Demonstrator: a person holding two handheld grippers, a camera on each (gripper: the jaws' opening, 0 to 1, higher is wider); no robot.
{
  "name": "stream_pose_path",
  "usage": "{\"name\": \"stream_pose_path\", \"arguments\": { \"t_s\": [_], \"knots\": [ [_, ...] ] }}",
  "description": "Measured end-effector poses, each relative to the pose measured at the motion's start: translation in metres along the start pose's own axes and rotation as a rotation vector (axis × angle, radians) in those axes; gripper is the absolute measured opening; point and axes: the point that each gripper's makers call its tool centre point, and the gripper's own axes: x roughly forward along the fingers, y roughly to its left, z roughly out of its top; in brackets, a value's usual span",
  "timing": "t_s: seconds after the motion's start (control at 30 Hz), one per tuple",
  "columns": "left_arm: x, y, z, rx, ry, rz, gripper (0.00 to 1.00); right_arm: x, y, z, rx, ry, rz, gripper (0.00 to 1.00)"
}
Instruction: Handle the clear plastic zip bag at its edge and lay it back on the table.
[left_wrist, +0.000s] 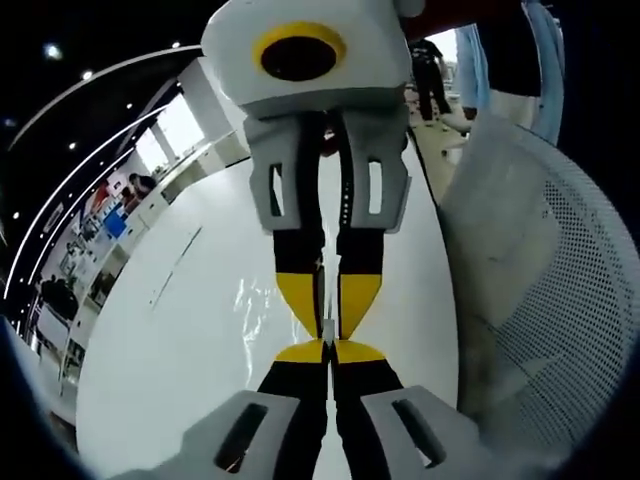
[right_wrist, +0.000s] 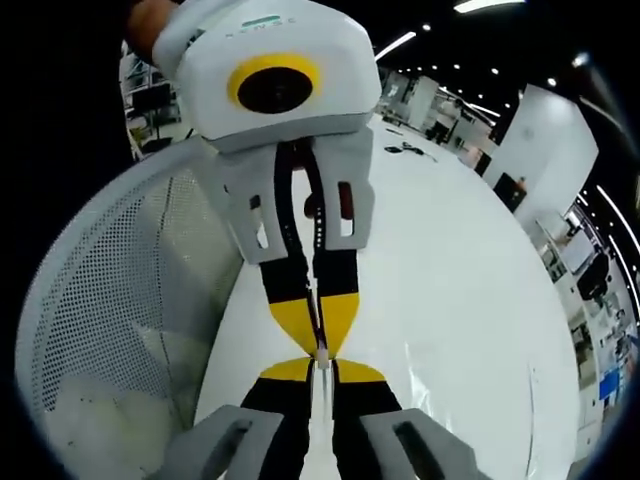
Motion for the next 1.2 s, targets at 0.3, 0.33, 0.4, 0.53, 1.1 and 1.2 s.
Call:
{"name": "stream_pose_path", "arguments": {
  "t_s": [0.3,0.33,0.4,0.53,1.1,1.2],
  "knots": [
    [0.001,0.002,0.000,0.019,0.005,0.009,0.00,0.000,-0.002,0.000,0.036,0.019,-0.003,0.00],
    [0.000,0.002,0.000,0.019,0.004,0.009,0.00,0.000,-0.002,-0.001,0.042,0.023,-0.002,0.00],
    [0.000,0.002,0.001,0.019,0.003,0.010,0.00,0.002,-0.003,-0.004,0.049,0.036,-0.003,0.00],
    [-0.001,0.003,0.001,0.027,0.002,0.011,0.00,0.003,-0.003,-0.005,0.066,0.047,-0.001,0.00],
    [0.001,0.000,-0.001,-0.046,0.001,-0.011,0.00,0.003,0.000,-0.013,0.159,0.082,0.015,0.00],
    [0.002,-0.002,-0.002,-0.045,0.004,-0.018,0.00,0.003,0.001,-0.016,0.167,0.088,0.019,0.00]
  ]
}}
